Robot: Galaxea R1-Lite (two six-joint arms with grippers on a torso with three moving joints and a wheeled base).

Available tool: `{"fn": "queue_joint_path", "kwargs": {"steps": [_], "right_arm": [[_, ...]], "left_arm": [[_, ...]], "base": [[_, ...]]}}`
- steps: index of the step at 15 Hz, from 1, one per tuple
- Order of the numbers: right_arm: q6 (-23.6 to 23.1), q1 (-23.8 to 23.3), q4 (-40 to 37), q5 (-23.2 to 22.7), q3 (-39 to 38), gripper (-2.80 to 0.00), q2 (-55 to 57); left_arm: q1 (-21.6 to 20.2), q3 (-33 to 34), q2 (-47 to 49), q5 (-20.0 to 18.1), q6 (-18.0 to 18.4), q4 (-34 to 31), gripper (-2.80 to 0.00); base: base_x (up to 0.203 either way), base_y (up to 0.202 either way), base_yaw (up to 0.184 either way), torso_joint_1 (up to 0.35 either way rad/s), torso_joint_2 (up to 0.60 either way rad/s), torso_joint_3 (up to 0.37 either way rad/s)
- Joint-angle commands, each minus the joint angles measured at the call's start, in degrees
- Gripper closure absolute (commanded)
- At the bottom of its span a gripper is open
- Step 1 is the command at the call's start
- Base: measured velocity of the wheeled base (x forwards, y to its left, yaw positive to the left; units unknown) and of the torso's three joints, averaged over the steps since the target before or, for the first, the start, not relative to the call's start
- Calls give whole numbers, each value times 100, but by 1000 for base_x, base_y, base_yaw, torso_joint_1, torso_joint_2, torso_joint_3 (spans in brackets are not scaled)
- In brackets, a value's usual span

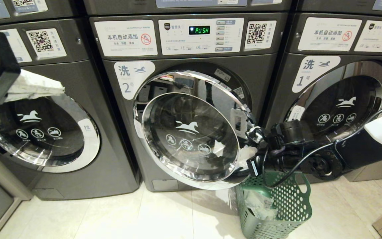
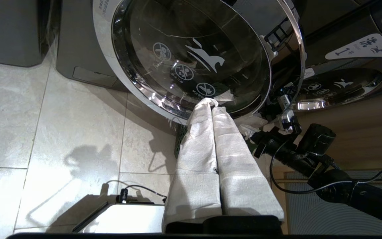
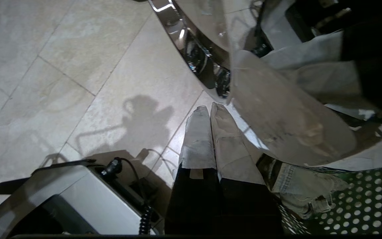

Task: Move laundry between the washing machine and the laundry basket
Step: Close the washing machine door with the left hand, then press the washing machine door tightly with the right hand

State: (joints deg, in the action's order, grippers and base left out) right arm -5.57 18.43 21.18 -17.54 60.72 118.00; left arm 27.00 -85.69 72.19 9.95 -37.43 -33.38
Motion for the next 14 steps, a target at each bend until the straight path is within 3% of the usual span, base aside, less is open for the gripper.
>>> {"fn": "queue_joint_path", "kwargs": {"steps": [1,3,8,10,12,14], "right_arm": [[-1,-17,26,356,281,0,181],[8,-71,87,680,587,0,389],[-6,-204,219,1036,952,0,637],[-6,-343,214,1110,1183,0,728],[-6,-497,213,1205,1544,0,898],[-10,-654,211,1309,1905,0,1101]], "left_arm": [[-187,-1,-3,14,-12,-20,0],[-597,7,3,35,6,-20,0],[-2872,316,-130,55,-13,6,0],[-3520,764,-562,52,35,23,0],[-3571,1390,-1195,22,567,46,0],[-3537,2314,-1953,-243,1862,291,0]], "base": [[0,0,0,0,0,0],[0,0,0,0,0,0],[0,0,0,0,0,0],[0,0,0,0,0,0],[0,0,0,0,0,0],[0,0,0,0,0,0]]}}
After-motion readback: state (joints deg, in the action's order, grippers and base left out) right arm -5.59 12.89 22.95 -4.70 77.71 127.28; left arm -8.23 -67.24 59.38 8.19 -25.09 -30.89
